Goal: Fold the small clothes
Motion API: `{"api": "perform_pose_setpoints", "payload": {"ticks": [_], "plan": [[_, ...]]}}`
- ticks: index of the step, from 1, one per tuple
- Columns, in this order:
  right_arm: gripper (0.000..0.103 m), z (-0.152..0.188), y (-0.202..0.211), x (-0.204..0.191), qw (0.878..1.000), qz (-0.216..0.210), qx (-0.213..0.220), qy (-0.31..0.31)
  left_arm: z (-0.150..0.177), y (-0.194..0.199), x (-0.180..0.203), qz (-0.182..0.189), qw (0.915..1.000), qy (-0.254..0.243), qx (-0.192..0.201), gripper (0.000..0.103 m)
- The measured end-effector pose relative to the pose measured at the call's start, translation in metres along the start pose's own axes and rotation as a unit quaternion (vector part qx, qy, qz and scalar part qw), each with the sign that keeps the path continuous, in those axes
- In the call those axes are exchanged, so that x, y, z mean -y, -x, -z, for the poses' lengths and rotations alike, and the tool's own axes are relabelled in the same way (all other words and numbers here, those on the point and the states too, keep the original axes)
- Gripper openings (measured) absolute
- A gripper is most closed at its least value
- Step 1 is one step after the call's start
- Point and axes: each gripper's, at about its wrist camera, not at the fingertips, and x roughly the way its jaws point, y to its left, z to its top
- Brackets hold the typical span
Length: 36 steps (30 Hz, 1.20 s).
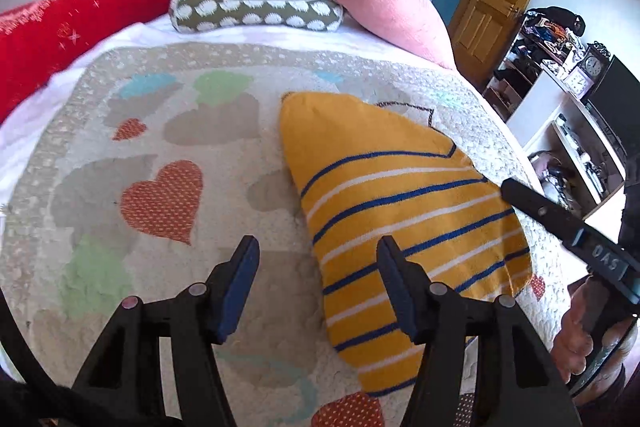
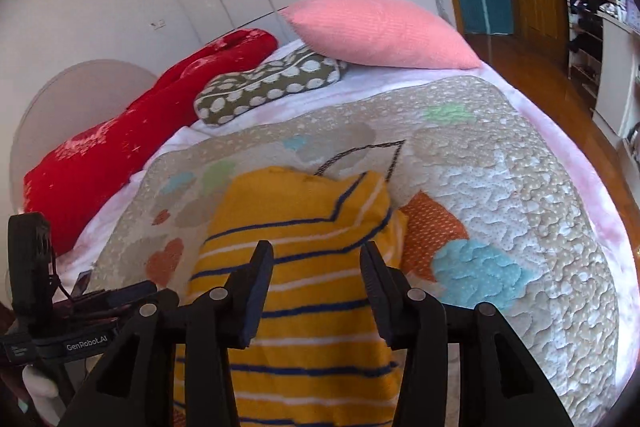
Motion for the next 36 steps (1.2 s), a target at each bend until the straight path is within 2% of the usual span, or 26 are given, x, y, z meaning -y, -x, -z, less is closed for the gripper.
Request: {"api": "perform_pose_setpoints", "payload": {"ticks": [1, 3, 5, 8, 9, 11, 12, 13, 15, 16, 18, 19, 21, 22, 24, 26, 30, 36], "plan": [[0.058, 0.005, -0.005, -0.005, 1.0, -0.008, -0.008, 0.004, 0.004, 0.014, 0.0, -0.017, 0.9996, -0.006, 0.022, 0.062], [0.059, 0.021, -0.026, -0.008, 0.999, -0.002, -0.035, 0.002, 0.013, 0.046, 0.008, -0.059, 0.9949, -0.022, 0.078, 0.074], [0.062, 0.039, -0.048, -0.002, 0.998, 0.023, -0.057, -0.017, 0.021, 0.08, 0.014, -0.104, 0.9833, -0.037, 0.145, 0.083], [0.063, 0.049, -0.05, -0.007, 0.998, 0.055, -0.042, 0.005, 0.029, 0.126, 0.02, -0.154, 0.9603, -0.049, 0.228, 0.096], [0.063, 0.049, -0.045, -0.011, 0.997, 0.061, -0.041, 0.012, 0.034, 0.141, 0.023, -0.168, 0.9514, -0.049, 0.253, 0.096], [0.064, 0.05, -0.028, -0.018, 0.998, 0.055, -0.034, 0.012, 0.044, 0.161, 0.027, -0.181, 0.9412, -0.044, 0.282, 0.098], [0.064, 0.051, -0.018, -0.021, 0.998, 0.047, -0.027, 0.011, 0.049, 0.168, 0.029, -0.172, 0.9406, -0.04, 0.29, 0.099], [0.066, 0.053, -0.006, -0.025, 0.999, 0.043, -0.019, 0.01, 0.052, 0.173, 0.03, -0.154, 0.9439, -0.038, 0.29, 0.099], [0.077, 0.061, 0.019, -0.035, 0.999, 0.048, 0.009, 0.014, 0.058, 0.176, 0.032, -0.101, 0.959, -0.034, 0.262, 0.099], [0.081, 0.066, 0.032, -0.039, 0.998, 0.056, 0.028, 0.017, 0.061, 0.174, 0.035, -0.088, 0.9638, -0.033, 0.249, 0.1], [0.099, 0.076, 0.06, -0.045, 0.994, 0.077, 0.075, 0.016, 0.065, 0.165, 0.036, -0.075, 0.9706, -0.033, 0.226, 0.1], [0.103, 0.083, 0.073, -0.047, 0.99, 0.09, 0.104, 0.014, 0.067, 0.161, 0.036, -0.073, 0.9734, -0.033, 0.215, 0.1], [0.103, 0.094, 0.096, -0.05, 0.98, 0.119, 0.158, 0.005, 0.071, 0.152, 0.036, -0.067, 0.9793, -0.031, 0.189, 0.099], [0.103, 0.098, 0.102, -0.05, 0.976, 0.134, 0.173, -0.002, 0.075, 0.148, 0.035, -0.061, 0.9821, -0.027, 0.176, 0.099], [0.103, 0.099, 0.107, -0.045, 0.974, 0.149, 0.17, -0.02, 0.081, 0.14, 0.033, -0.054, 0.9869, -0.019, 0.151, 0.099], [0.103, 0.099, 0.108, -0.035, 0.976, 0.142, 0.157, -0.041, 0.087, 0.134, 0.032, -0.055, 0.9896, -0.013, 0.133, 0.099], [0.103, 0.104, 0.118, -0.03, 0.976, 0.13, 0.165, -0.065, 0.095, 0.126, 0.032, -0.076, 0.9904, -0.018, 0.114, 0.099], [0.103, 0.11, 0.138, -0.054, 0.97, 0.136, 0.198, -0.032, 0.097, 0.119, 0.025, -0.087, 0.9911, -0.014, 0.1, 0.099]]}}
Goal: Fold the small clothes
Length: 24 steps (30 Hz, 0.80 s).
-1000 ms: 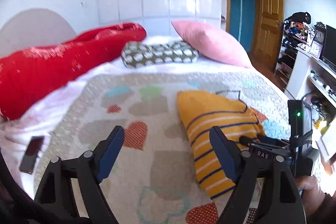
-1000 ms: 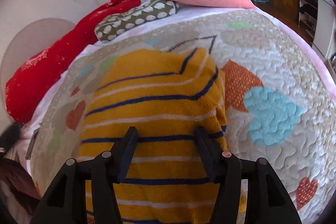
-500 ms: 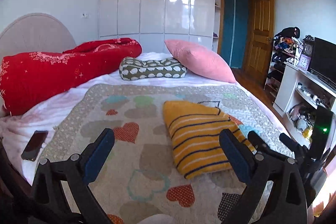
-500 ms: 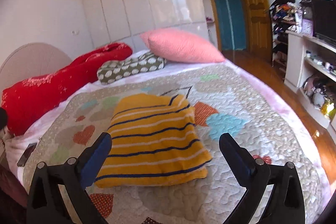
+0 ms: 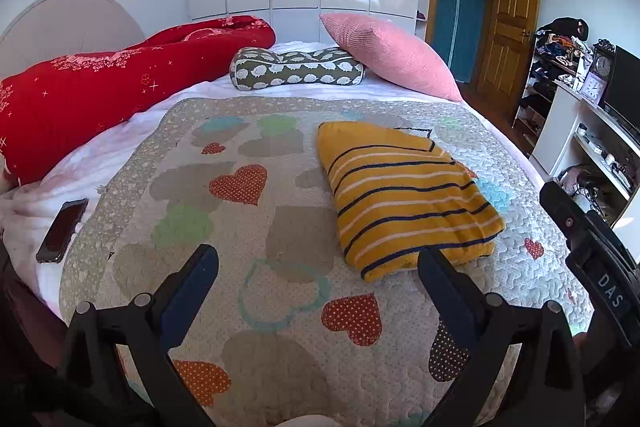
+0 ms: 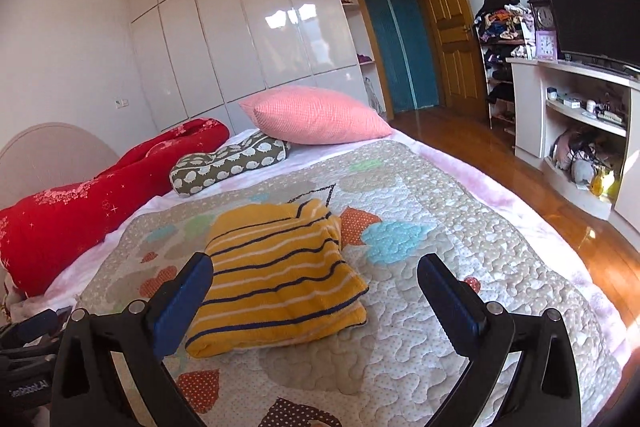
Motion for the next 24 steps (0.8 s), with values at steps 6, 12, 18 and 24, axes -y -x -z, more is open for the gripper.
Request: {"api": "perform_pose_setpoints", "payload": {"ticks": [6, 12, 18, 24], "plan": [[0.103, -0.004, 0.012, -0.019, 0.997, 0.019, 0.035, 0.069, 0.001, 0.001, -0.006, -0.003, 1.0, 0.007, 0.002, 0.099], [0.103, -0.007, 0.006, -0.01, 0.999, -0.01, 0.006, 0.046, 0.003, -0.003, -0.007, 0.0, 0.9999, 0.011, -0.008, 0.099], [0.103, 0.004, -0.004, -0.008, 0.998, -0.016, -0.03, 0.05, 0.006, -0.007, -0.008, 0.001, 0.9998, 0.01, -0.017, 0.099], [0.103, 0.013, -0.01, -0.018, 0.996, 0.002, -0.04, 0.081, 0.008, -0.013, -0.009, 0.001, 0.9996, 0.012, -0.027, 0.099]]}}
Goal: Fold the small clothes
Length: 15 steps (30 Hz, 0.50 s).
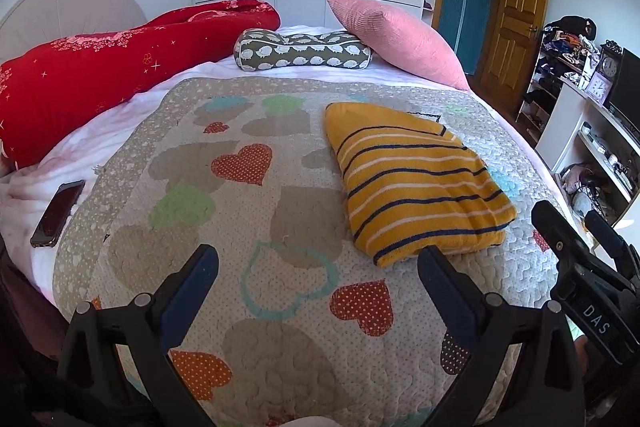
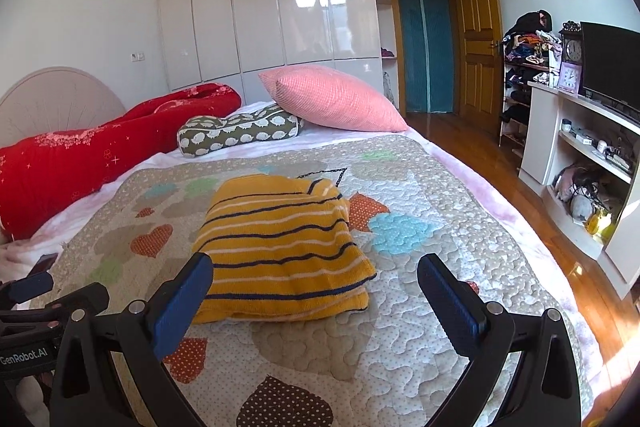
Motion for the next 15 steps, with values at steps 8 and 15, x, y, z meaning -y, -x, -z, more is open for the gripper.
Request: {"api": "perform_pose_setpoints", "payload": {"ticks": [8, 15], "plan": [[0.103, 0.008, -0.011, -0.007, 0.999, 0.014, -0.023, 0.022, 0.003, -0.01, -0.002, 0.003, 0.9999, 0.001, -0.015, 0.099], [0.103, 0.011, -0.02, -0.009, 0.999, 0.013, -0.042, 0.027, 0.004, -0.017, -0.002, 0.006, 0.9997, 0.001, -0.024, 0.099]]}}
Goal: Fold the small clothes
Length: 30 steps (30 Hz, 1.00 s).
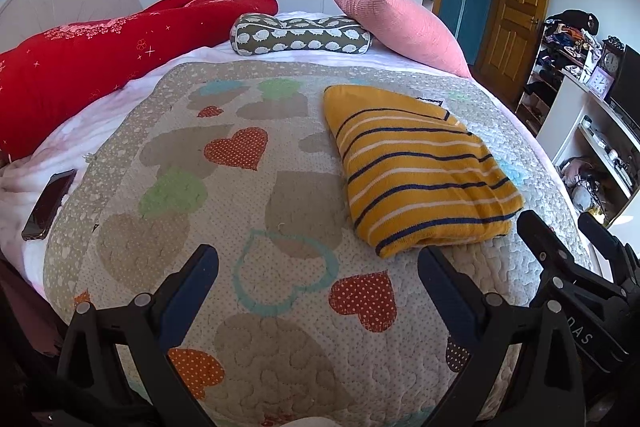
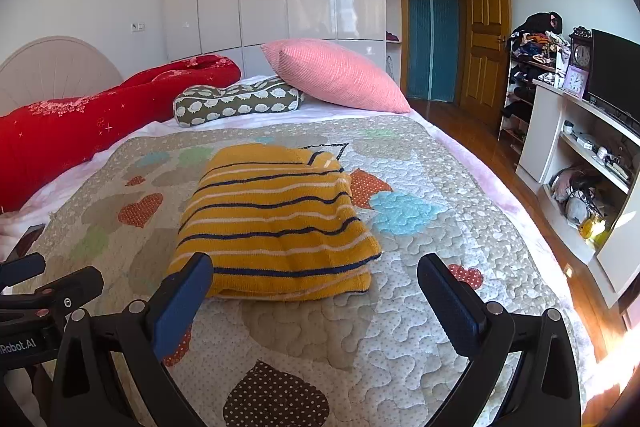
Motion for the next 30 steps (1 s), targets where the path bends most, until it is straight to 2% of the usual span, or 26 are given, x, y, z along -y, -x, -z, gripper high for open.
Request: {"api": "perform_pose_setpoints", "payload": {"ticks": [19, 30], "plan": [[0.103, 0.007, -0.017, -0.009, 1.0, 0.004, -0.027, 0.014, 0.003, -0.015, -0.005, 0.002, 0.9998, 0.008, -0.021, 0.099], [0.103, 0.013, -0.015, -0.019, 0.996, 0.066, -0.019, 0.062, 0.007, -0.013, -0.003, -0.015, 0.9996, 0.004, -0.024, 0.099]]}}
